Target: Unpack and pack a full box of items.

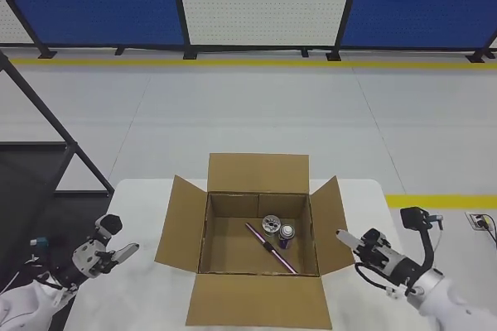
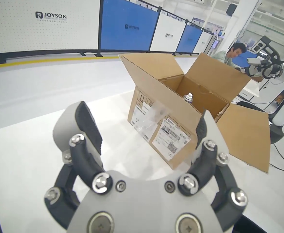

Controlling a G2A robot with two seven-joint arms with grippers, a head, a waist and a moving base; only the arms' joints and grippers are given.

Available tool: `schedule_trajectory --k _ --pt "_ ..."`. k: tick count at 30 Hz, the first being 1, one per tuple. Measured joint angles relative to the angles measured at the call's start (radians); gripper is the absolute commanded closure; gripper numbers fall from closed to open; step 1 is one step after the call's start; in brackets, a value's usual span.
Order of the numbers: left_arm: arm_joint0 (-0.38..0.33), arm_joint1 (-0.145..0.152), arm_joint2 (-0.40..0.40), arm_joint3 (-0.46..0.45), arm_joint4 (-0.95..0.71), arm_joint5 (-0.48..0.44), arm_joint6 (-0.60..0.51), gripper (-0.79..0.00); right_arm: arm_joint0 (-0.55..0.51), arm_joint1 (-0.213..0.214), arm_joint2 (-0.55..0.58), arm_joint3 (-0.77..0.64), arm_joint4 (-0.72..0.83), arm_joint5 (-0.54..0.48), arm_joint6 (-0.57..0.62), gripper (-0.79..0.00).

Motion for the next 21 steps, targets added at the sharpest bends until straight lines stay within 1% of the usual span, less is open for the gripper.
schedule_trajectory --k 2,6,10,13,21 --pt "0.001 -0.001 0.004 -0.008 -0.009 0.038 0.0 -0.785 0.017 0.002 -0.006 0.021 0.083 -0.014 0.013 -0.785" --pt "0.004 -0.001 0.007 -0.018 -0.014 0.063 -0.006 -0.785 0.05 0.008 -0.03 0.046 0.151 -0.031 0.047 -0.785" --pt "0.005 -0.001 0.011 -0.017 -0.015 0.077 -0.014 -0.785 0.07 0.013 -0.066 0.058 0.175 -0.037 0.057 -0.785" --pt "0.001 -0.001 0.02 -0.023 -0.005 0.108 -0.036 -0.785 0.091 0.017 -0.095 0.072 0.205 -0.041 0.076 -0.785" --pt "-0.002 -0.004 0.035 -0.058 0.062 0.233 -0.038 -0.785 0.147 0.021 -0.2 0.116 0.206 -0.033 0.052 -0.785"
